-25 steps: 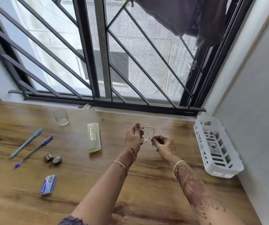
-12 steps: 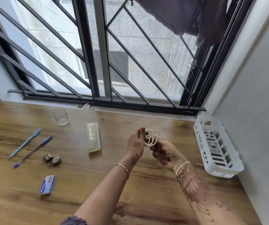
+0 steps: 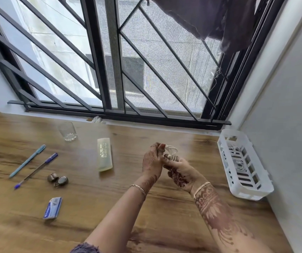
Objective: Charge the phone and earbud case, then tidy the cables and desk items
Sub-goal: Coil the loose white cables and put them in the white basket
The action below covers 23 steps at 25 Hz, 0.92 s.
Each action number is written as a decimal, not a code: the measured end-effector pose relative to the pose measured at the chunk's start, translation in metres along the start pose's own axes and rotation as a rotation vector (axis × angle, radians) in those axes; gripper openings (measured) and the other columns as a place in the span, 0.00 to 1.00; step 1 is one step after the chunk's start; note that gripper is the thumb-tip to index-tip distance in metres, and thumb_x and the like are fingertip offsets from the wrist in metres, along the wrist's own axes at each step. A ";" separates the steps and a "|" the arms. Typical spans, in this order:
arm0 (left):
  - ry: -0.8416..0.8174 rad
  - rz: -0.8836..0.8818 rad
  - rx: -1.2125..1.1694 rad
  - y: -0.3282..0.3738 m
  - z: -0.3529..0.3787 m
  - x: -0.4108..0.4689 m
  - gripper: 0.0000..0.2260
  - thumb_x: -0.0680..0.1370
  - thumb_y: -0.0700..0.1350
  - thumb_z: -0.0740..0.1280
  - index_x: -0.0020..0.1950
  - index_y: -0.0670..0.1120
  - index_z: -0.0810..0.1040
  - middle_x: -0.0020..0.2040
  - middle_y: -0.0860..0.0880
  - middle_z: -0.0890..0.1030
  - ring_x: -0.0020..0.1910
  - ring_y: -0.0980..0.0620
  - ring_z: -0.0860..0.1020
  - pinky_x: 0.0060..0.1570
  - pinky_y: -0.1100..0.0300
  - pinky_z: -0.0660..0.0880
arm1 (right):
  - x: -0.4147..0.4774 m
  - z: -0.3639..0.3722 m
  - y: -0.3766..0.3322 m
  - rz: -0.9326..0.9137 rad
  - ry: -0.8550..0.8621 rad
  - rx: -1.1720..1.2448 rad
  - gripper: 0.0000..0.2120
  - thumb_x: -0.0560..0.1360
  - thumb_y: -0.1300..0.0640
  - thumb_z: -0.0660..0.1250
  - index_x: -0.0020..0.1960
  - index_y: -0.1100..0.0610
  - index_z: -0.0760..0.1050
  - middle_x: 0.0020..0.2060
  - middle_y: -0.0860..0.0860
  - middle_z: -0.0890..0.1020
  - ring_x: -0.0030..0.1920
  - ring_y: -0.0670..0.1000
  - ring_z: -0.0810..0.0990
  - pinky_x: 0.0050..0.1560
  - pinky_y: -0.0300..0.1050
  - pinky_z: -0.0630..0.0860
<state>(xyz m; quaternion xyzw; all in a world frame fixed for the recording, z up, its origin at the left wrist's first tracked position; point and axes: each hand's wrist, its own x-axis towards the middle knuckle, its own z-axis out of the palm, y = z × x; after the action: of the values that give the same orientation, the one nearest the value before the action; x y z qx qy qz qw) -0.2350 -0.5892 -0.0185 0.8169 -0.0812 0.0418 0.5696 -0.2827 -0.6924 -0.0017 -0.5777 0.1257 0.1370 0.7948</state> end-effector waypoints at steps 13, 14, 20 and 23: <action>-0.070 -0.104 -0.140 0.013 0.000 -0.001 0.12 0.79 0.56 0.60 0.47 0.47 0.73 0.36 0.47 0.78 0.24 0.56 0.74 0.23 0.61 0.71 | 0.013 -0.007 0.009 -0.459 0.580 -0.982 0.25 0.76 0.36 0.55 0.53 0.55 0.78 0.43 0.54 0.85 0.45 0.55 0.83 0.44 0.46 0.75; -0.078 -0.126 -0.164 0.016 0.000 -0.001 0.11 0.79 0.55 0.61 0.48 0.47 0.72 0.35 0.48 0.76 0.24 0.56 0.72 0.21 0.63 0.70 | 0.009 -0.007 0.007 -0.511 0.606 -1.019 0.25 0.77 0.38 0.55 0.59 0.54 0.78 0.50 0.54 0.85 0.49 0.55 0.82 0.47 0.46 0.75; -0.116 -0.125 -0.210 0.023 0.003 0.005 0.12 0.80 0.54 0.60 0.50 0.45 0.73 0.32 0.49 0.74 0.22 0.55 0.70 0.22 0.61 0.69 | 0.013 -0.008 0.002 -0.481 0.709 -0.612 0.22 0.78 0.38 0.56 0.41 0.51 0.82 0.35 0.52 0.85 0.41 0.54 0.84 0.50 0.54 0.79; -0.129 -0.110 -0.180 0.023 0.009 0.006 0.13 0.79 0.56 0.60 0.48 0.46 0.73 0.31 0.50 0.74 0.23 0.54 0.70 0.25 0.59 0.69 | 0.008 -0.019 -0.007 -0.365 0.679 -0.235 0.20 0.75 0.39 0.62 0.36 0.53 0.82 0.37 0.54 0.86 0.41 0.56 0.85 0.50 0.57 0.81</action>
<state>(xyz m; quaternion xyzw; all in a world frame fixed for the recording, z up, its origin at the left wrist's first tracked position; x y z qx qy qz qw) -0.2332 -0.6056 0.0003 0.7667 -0.0762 -0.0493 0.6356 -0.2730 -0.7123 -0.0041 -0.6898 0.2600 -0.1918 0.6479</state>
